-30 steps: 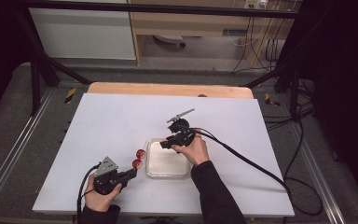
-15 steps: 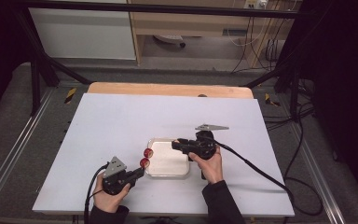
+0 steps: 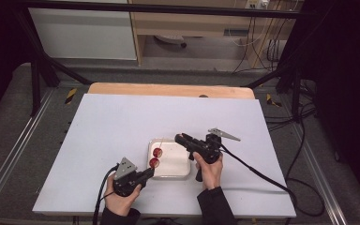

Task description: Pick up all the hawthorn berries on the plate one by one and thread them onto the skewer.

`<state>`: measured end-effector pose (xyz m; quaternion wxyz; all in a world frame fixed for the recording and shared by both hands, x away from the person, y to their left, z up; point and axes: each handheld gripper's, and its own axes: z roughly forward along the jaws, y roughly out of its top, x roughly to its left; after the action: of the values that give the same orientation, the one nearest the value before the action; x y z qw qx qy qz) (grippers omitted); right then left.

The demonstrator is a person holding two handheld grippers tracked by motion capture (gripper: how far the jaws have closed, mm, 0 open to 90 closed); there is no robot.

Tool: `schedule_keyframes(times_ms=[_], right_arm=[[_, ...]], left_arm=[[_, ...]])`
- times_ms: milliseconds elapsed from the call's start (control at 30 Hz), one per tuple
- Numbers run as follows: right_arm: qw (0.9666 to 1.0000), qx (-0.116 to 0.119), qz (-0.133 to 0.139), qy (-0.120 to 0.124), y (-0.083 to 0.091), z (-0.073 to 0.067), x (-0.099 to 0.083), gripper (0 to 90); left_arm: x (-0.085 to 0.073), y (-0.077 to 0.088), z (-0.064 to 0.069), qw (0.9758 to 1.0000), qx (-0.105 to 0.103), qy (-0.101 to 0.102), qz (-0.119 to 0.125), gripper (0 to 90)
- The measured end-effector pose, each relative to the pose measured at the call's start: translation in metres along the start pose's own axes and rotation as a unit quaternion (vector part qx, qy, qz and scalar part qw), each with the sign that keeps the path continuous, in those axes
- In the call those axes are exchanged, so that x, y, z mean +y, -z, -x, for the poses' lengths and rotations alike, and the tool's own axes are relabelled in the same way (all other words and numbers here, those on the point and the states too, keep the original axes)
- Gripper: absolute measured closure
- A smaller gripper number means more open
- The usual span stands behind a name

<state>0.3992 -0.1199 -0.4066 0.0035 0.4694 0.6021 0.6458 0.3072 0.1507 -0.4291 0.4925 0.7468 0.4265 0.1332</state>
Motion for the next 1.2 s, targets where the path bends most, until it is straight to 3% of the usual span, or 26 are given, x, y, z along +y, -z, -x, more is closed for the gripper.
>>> schedule_keyframes(times_ms=[133,333,633,1200], right_arm=[[0.9994,0.006,0.031,-0.015,0.000,-0.002,0.001,61.8],[0.9977,0.013,0.061,-0.027,0.001,-0.005,0.002,61.8],[0.9943,0.022,0.100,-0.029,0.003,-0.008,0.002,61.9],[0.9926,0.030,0.112,-0.036,0.001,-0.009,-0.004,61.9]], left_arm=[[0.000,-0.003,0.007,0.9999,-0.001,0.013,-0.001,88.6],[0.001,-0.008,0.017,0.9998,-0.003,0.015,-0.007,88.6],[0.003,-0.015,0.029,0.9996,-0.018,0.020,-0.010,88.6],[0.008,-0.024,0.039,0.9986,-0.031,0.044,-0.003,88.6]])
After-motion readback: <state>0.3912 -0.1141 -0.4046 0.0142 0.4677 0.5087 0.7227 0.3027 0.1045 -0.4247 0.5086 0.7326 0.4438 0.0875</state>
